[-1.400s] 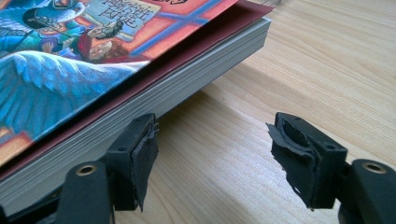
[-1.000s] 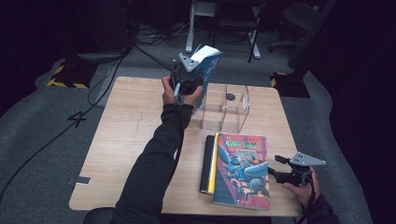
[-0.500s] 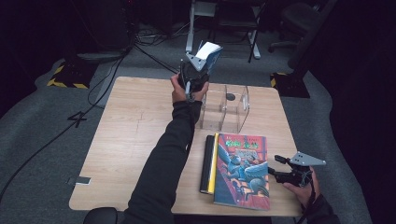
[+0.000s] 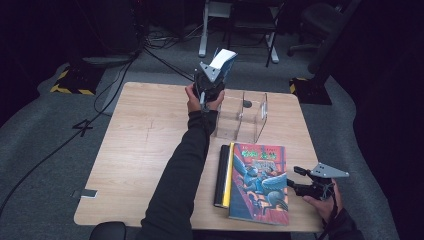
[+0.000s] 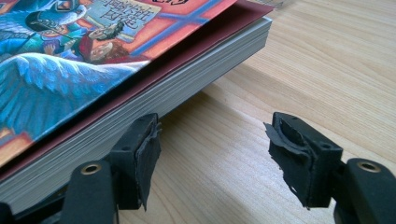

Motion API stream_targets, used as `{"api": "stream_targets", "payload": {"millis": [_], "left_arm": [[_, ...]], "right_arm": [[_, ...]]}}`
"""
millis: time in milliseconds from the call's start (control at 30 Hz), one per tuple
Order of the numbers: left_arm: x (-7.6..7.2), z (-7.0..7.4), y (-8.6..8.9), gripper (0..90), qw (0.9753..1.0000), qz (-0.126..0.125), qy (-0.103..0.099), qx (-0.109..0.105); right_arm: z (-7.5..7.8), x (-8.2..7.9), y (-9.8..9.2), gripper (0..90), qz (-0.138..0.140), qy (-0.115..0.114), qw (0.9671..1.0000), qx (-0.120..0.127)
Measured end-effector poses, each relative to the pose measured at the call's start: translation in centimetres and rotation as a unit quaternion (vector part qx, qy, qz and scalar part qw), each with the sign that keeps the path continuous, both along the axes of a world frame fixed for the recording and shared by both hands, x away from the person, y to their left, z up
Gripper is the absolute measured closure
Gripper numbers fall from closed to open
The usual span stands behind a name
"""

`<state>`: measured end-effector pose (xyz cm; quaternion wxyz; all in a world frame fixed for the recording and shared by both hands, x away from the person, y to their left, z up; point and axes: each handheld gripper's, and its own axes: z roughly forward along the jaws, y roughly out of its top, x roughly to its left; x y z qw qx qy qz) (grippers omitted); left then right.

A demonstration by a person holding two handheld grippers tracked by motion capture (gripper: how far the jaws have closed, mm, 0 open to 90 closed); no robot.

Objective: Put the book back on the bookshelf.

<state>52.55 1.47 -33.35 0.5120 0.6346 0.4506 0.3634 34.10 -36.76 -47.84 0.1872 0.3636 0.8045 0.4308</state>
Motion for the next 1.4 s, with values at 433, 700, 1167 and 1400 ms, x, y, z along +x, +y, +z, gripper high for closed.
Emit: {"api": "stream_targets", "payload": {"millis": [433, 700, 1167, 1400], "left_arm": [[-0.4, -2.7, 1.1, 60.1, 0.9993, -0.031, 0.021, -0.008], [-2.0, -3.3, 2.0, 59.2, 0.9982, -0.047, 0.033, 0.018], [-2.6, -2.7, 4.2, 57.2, 0.9931, -0.092, 0.063, 0.036], [-2.2, -1.8, 4.6, 52.1, 0.9916, -0.093, 0.066, 0.06]], "right_arm": [[0.0, 0.0, 0.0, 34.4, 0.001, 0.0, 1.0, -0.001], [0.0, 0.0, 0.1, 34.9, 0.0, 0.0, 1.0, -0.002], [-0.2, 0.0, 0.2, 34.9, 0.0, 0.005, 0.9999, -0.009], [-0.2, 0.0, 0.1, 35.0, 0.001, 0.005, 0.9999, -0.01]]}}
